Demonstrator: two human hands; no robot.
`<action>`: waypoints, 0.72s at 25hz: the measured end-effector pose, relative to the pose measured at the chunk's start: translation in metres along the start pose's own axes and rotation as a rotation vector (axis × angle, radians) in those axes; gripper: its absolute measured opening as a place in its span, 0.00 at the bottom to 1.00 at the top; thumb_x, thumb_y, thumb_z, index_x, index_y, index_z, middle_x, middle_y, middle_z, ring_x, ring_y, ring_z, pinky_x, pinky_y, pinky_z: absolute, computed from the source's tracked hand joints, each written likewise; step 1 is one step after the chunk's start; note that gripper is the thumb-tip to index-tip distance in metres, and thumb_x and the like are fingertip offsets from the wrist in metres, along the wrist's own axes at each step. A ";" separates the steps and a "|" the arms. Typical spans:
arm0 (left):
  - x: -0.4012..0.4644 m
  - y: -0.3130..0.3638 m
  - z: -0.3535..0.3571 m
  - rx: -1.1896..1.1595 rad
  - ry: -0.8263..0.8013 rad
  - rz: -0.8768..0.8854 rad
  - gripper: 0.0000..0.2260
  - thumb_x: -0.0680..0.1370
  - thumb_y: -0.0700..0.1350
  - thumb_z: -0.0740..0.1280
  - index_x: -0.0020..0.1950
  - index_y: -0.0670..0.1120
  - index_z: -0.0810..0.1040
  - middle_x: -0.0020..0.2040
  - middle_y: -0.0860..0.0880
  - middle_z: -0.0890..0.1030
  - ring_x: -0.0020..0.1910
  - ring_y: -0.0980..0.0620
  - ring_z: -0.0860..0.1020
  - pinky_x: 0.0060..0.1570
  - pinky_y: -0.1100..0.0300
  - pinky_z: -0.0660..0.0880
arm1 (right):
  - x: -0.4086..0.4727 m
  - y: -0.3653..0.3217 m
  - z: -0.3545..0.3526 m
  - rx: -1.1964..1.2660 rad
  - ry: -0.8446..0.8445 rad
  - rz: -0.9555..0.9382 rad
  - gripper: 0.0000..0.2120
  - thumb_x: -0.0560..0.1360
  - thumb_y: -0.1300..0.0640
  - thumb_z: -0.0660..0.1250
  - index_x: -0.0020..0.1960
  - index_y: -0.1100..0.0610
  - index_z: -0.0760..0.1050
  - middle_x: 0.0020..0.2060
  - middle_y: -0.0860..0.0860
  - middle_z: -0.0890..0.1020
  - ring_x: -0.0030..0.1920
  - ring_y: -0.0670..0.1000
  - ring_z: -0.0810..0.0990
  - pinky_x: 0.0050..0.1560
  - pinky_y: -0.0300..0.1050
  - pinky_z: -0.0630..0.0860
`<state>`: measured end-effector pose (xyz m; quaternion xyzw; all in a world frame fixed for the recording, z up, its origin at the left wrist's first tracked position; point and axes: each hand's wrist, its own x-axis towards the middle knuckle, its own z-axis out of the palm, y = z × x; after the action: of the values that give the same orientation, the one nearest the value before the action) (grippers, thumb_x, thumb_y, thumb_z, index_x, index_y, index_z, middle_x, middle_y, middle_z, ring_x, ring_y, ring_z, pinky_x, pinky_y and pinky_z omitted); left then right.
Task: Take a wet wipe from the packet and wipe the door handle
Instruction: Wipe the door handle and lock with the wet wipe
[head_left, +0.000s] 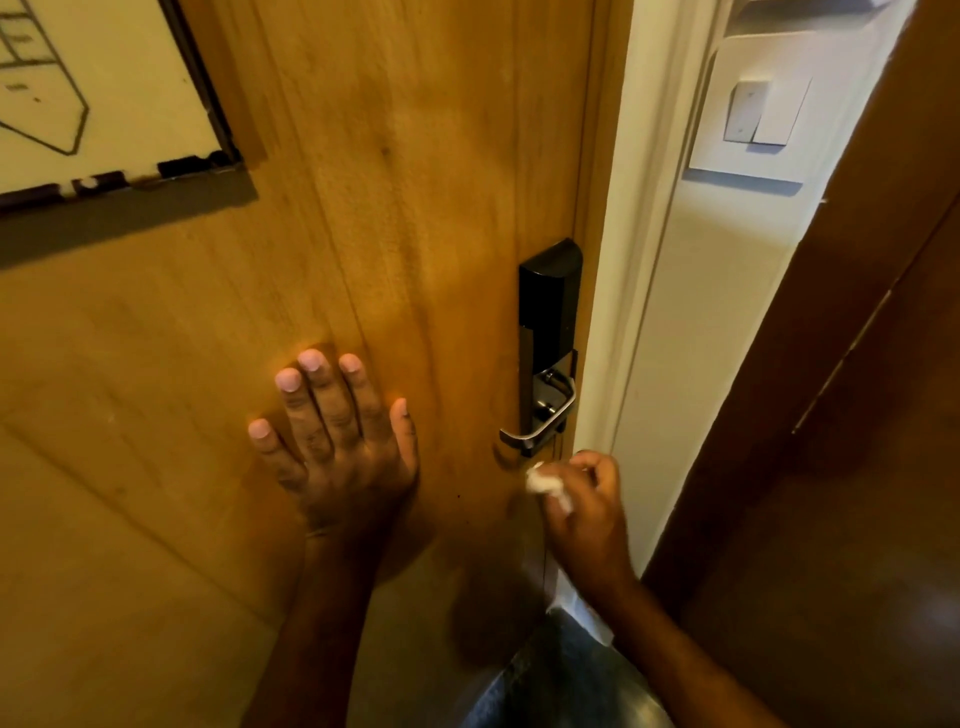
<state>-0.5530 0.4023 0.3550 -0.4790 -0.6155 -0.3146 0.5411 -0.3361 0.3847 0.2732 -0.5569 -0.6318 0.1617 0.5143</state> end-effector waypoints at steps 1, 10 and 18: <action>0.000 0.000 0.000 0.006 -0.003 0.003 0.38 0.82 0.55 0.65 0.84 0.38 0.54 0.85 0.37 0.46 0.84 0.37 0.45 0.81 0.36 0.41 | 0.015 -0.003 -0.008 0.073 0.109 0.085 0.10 0.76 0.57 0.68 0.56 0.50 0.76 0.51 0.45 0.74 0.47 0.40 0.77 0.43 0.23 0.73; 0.002 -0.001 -0.005 0.027 -0.019 0.012 0.38 0.82 0.55 0.65 0.84 0.37 0.53 0.80 0.33 0.57 0.84 0.37 0.44 0.80 0.35 0.43 | 0.145 -0.013 -0.021 -0.145 -0.040 0.265 0.08 0.76 0.59 0.66 0.53 0.56 0.83 0.44 0.50 0.83 0.41 0.48 0.80 0.32 0.30 0.69; 0.003 0.001 -0.004 0.019 -0.021 0.014 0.39 0.82 0.55 0.65 0.84 0.38 0.52 0.81 0.33 0.57 0.84 0.37 0.44 0.79 0.35 0.44 | 0.163 -0.001 -0.025 0.019 -0.210 0.317 0.08 0.74 0.58 0.71 0.53 0.57 0.79 0.46 0.52 0.81 0.44 0.51 0.81 0.39 0.39 0.77</action>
<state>-0.5505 0.3995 0.3587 -0.4812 -0.6208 -0.2999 0.5413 -0.2912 0.5171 0.3613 -0.6248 -0.5846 0.3039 0.4189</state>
